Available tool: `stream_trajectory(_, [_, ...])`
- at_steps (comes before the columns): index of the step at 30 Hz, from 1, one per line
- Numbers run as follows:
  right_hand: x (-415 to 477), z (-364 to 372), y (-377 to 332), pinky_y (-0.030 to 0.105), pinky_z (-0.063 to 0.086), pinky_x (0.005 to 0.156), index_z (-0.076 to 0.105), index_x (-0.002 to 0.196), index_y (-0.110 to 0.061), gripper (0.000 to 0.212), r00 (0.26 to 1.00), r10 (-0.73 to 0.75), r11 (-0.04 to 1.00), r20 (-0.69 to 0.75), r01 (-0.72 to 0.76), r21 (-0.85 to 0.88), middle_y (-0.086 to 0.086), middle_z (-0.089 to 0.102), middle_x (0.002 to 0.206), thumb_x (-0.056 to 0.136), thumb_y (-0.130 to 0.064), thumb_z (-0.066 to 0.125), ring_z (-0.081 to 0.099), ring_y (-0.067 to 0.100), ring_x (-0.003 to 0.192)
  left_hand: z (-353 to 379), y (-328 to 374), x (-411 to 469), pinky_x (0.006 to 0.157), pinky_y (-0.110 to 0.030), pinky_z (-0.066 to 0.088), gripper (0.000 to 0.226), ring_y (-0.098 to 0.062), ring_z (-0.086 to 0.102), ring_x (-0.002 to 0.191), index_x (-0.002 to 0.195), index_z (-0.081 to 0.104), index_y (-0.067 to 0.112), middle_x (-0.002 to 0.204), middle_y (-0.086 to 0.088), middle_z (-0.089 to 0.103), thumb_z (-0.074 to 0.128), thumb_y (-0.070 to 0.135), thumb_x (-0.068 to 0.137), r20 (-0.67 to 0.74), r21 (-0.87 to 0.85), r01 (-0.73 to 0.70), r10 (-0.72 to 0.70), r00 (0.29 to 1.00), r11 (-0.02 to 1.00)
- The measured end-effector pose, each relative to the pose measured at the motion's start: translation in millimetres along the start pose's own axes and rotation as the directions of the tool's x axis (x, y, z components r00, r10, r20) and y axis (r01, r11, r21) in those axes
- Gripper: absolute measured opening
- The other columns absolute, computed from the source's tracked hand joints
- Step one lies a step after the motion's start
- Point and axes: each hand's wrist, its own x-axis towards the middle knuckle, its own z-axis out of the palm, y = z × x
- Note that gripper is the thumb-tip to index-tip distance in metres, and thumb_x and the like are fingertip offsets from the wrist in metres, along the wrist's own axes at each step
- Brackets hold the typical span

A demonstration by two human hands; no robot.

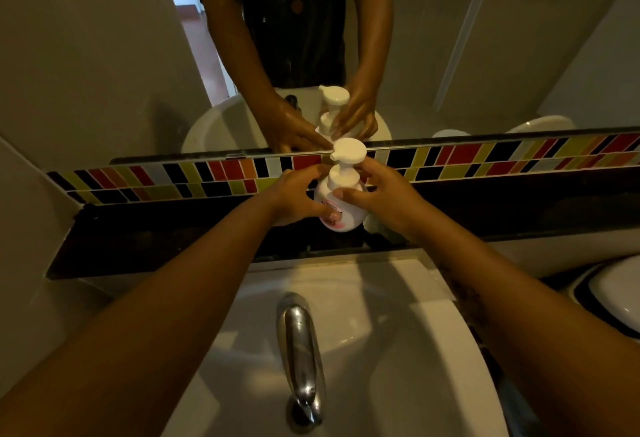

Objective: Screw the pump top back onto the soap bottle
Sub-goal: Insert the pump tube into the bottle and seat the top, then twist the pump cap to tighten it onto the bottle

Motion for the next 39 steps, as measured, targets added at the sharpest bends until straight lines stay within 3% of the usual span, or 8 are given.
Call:
stream_trajectory(7, [-1.6,16.6,1.0,0.037,0.047,0.092,0.050,0.127,-0.024,0.058,0.978,0.039,0.999,-0.204,-0.033,0.033,0.003,0.056,0.130,0.074,-0.026,0.075,0.052,0.021,0.119,24.7,-3.7,-8.5,0.099,-0.050,0.052,0.076,-0.027,0.053,0.128,0.135,0.049,0.025,0.137,-0.006,0.055,0.086,0.020,0.069,-0.198,-0.232,0.001,-0.048,0.979,0.973])
stream_trajectory(12, [-1.1,29.3,-0.6,0.040,0.040,0.097,0.046,0.127,-0.022,0.067,0.921,0.033,0.995,-0.387,-0.066,-0.074,0.006,0.050,0.133,0.069,-0.032,0.079,0.043,0.025,0.126,38.2,-5.3,-8.8,0.104,-0.054,0.047,0.071,-0.029,0.051,0.130,0.132,0.052,0.024,0.136,-0.007,0.057,0.086,0.022,0.069,-0.312,-0.211,0.014,-0.081,0.947,0.977])
stream_trajectory(19, [-0.5,-16.3,-7.3,0.045,0.052,0.093,0.041,0.133,-0.038,0.075,0.998,0.061,0.997,0.032,-0.062,0.046,-0.002,0.051,0.137,0.068,-0.032,0.078,0.052,0.022,0.122,22.0,-3.0,-6.5,0.100,-0.052,0.051,0.072,-0.026,0.054,0.124,0.130,0.052,0.027,0.135,-0.004,0.058,0.087,0.023,0.067,-0.186,-0.187,0.051,-0.086,0.979,0.981])
stream_trajectory(23, [4.3,-10.6,-7.8,0.046,0.048,0.098,0.044,0.134,-0.029,0.064,0.993,0.059,0.996,0.100,-0.052,-0.067,0.000,0.056,0.134,0.076,-0.028,0.072,0.053,0.021,0.121,15.0,-1.9,-5.3,0.092,-0.038,0.052,0.069,-0.024,0.055,0.124,0.130,0.052,0.025,0.133,0.002,0.058,0.085,0.019,0.070,-0.116,-0.191,0.064,-0.087,0.989,0.979])
stream_trajectory(28, [0.7,12.8,2.6,0.047,0.047,0.098,0.046,0.130,-0.025,0.059,0.992,0.047,0.999,-0.121,-0.048,-0.003,0.003,0.051,0.135,0.078,-0.027,0.071,0.049,0.025,0.122,28.9,-1.7,-9.4,0.102,-0.054,0.048,0.067,-0.029,0.053,0.124,0.129,0.051,0.023,0.133,-0.006,0.057,0.084,0.023,0.071,-0.222,-0.182,0.072,-0.113,0.969,0.981])
stream_trajectory(33, [3.5,41.4,7.0,0.040,0.042,0.095,0.047,0.121,-0.022,0.054,0.905,-0.013,0.995,-0.425,-0.030,-0.095,0.003,0.051,0.126,0.075,-0.031,0.074,0.046,0.023,0.120,45.8,-4.3,-12.8,0.106,-0.055,0.039,0.058,-0.028,0.051,0.124,0.124,0.050,0.033,0.131,-0.003,0.058,0.078,0.037,0.073,-0.391,-0.066,0.105,-0.122,0.912,0.992])
stream_trajectory(36, [9.5,34.4,5.1,0.039,0.040,0.095,0.045,0.127,-0.017,0.062,0.932,0.034,0.999,-0.360,-0.038,-0.006,0.008,0.052,0.128,0.074,-0.026,0.075,0.046,0.021,0.119,39.6,-3.7,-11.3,0.106,-0.050,0.035,0.062,-0.027,0.047,0.124,0.123,0.050,0.035,0.131,-0.001,0.057,0.080,0.043,0.069,-0.348,-0.043,0.119,-0.126,0.929,0.992])
stream_trajectory(39, [10.0,9.9,2.8,0.034,0.044,0.089,0.044,0.132,-0.026,0.060,0.998,0.053,0.998,-0.025,-0.053,-0.016,0.000,0.056,0.128,0.078,-0.030,0.071,0.052,0.019,0.118,30.5,-3.7,-9.9,0.106,-0.055,0.039,0.065,-0.029,0.048,0.126,0.124,0.051,0.033,0.132,-0.003,0.057,0.082,0.039,0.068,-0.248,-0.063,0.092,-0.105,0.963,0.994])
